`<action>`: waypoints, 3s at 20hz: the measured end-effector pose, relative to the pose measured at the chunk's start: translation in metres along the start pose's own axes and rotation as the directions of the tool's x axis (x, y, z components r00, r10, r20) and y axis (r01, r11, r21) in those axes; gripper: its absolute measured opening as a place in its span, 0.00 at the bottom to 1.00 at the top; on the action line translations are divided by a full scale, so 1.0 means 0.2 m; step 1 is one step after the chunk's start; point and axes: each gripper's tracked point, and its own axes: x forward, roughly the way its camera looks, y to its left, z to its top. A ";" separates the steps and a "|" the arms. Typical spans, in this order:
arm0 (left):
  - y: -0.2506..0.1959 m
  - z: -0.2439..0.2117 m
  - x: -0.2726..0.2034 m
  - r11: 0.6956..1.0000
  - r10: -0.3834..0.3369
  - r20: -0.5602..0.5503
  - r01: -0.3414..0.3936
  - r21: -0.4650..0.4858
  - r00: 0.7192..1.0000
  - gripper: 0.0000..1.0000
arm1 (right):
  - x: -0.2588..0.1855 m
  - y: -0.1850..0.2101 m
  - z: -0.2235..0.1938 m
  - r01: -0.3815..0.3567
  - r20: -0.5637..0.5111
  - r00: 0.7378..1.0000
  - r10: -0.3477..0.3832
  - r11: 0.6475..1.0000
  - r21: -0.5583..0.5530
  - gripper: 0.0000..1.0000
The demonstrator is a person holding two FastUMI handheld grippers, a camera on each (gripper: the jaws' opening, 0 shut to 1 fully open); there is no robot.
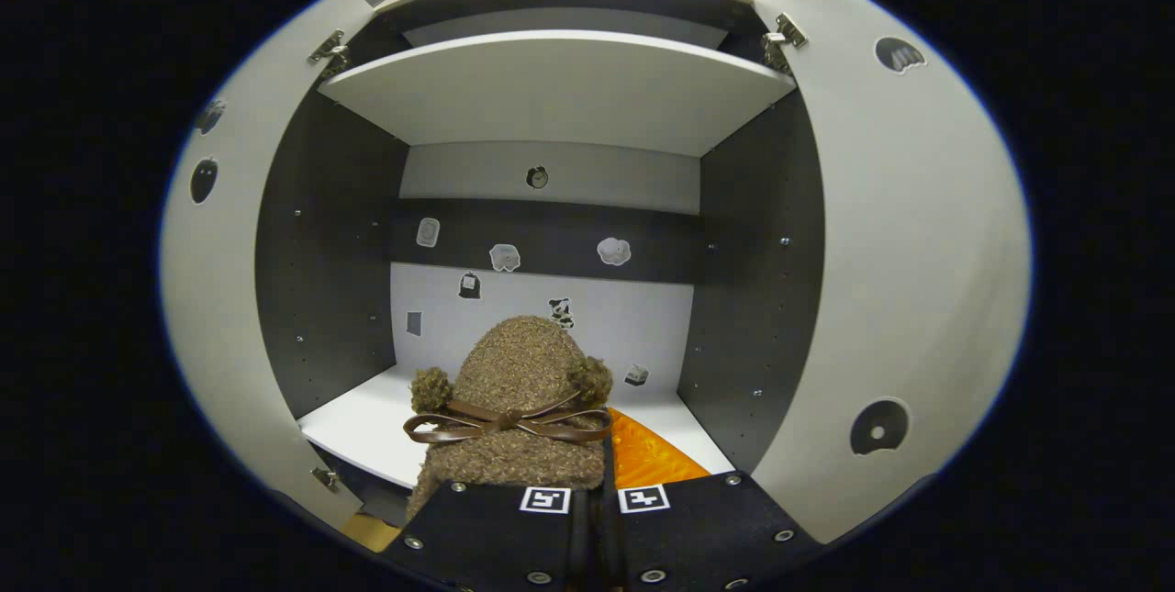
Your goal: Grab one shoe with the right hand and put it into the shoe cabinet, grab the other shoe with the left hand and put it into the shoe cabinet; then close the right door with the right hand and the left door with the left hand.
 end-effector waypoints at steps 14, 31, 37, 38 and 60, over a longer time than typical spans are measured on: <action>0.13 -0.06 -0.01 0.992 0.128 -0.028 -0.128 0.000 0.991 0.96 | 0.60 -0.06 -0.52 0.065 -0.341 0.938 -0.059 0.998 0.008 0.20; 0.06 0.03 -0.04 0.993 0.098 0.035 -0.100 0.066 0.995 0.97 | -0.02 -0.09 -0.02 -0.097 -0.166 0.980 0.105 0.994 0.055 0.93; -0.09 -0.03 -0.10 0.998 0.055 0.016 -0.055 0.041 0.998 0.96 | -0.49 -0.04 0.13 -0.178 -0.021 0.983 0.181 0.980 0.086 0.93; -0.12 -0.05 -0.11 0.999 0.044 0.005 -0.044 0.030 0.999 0.95 | -0.56 -0.04 0.12 -0.186 0.004 0.982 0.187 0.979 0.080 0.93; -0.32 -0.95 0.15 0.990 -0.126 -0.477 0.082 -0.111 0.870 0.97 | -1.44 -0.38 -0.63 -0.055 0.125 0.991 0.043 0.994 0.097 0.93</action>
